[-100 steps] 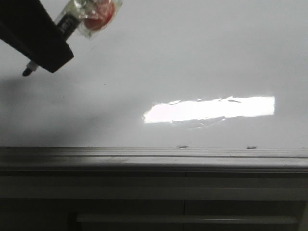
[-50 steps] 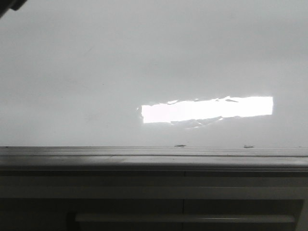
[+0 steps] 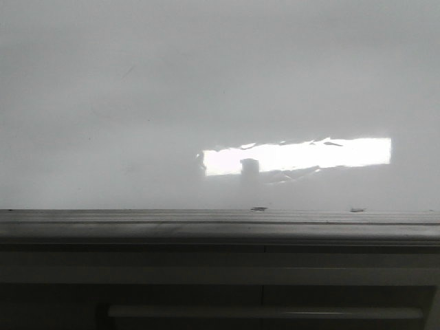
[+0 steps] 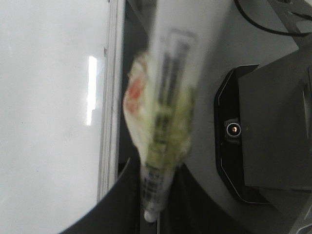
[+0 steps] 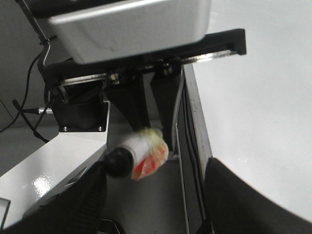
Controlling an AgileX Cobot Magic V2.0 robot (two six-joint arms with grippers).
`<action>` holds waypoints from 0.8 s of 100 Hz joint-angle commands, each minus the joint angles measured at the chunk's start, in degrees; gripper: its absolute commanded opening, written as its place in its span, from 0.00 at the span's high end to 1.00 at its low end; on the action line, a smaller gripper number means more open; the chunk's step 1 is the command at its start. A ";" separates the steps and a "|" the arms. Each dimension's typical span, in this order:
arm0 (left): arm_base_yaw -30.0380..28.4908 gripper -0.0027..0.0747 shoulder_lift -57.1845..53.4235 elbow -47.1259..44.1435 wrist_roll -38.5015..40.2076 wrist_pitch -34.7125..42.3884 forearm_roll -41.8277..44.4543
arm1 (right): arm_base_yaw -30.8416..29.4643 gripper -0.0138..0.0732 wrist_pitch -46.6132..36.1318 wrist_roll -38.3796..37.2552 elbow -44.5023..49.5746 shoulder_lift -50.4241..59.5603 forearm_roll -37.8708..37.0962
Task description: Write number 0 on whiteboard
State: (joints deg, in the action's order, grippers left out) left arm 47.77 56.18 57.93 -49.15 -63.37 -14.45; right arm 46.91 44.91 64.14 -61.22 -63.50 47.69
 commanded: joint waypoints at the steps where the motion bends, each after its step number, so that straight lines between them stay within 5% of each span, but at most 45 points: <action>1: 0.39 0.99 -0.91 1.90 0.30 4.03 -3.22 | 1.88 0.41 -3.26 0.71 -2.37 -1.37 1.76; 65: 0.39 0.99 -0.91 1.90 0.30 4.21 -3.14 | 3.88 0.42 -6.88 0.32 -3.99 -5.76 3.20; 80: 0.39 0.99 -0.91 1.90 0.30 3.30 -3.35 | 3.88 0.49 -7.21 0.32 -3.99 -6.42 1.00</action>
State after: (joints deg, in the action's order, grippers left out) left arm 47.77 56.18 57.93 -49.15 -61.71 -15.72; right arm 50.83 40.35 64.14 -63.21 -70.70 48.23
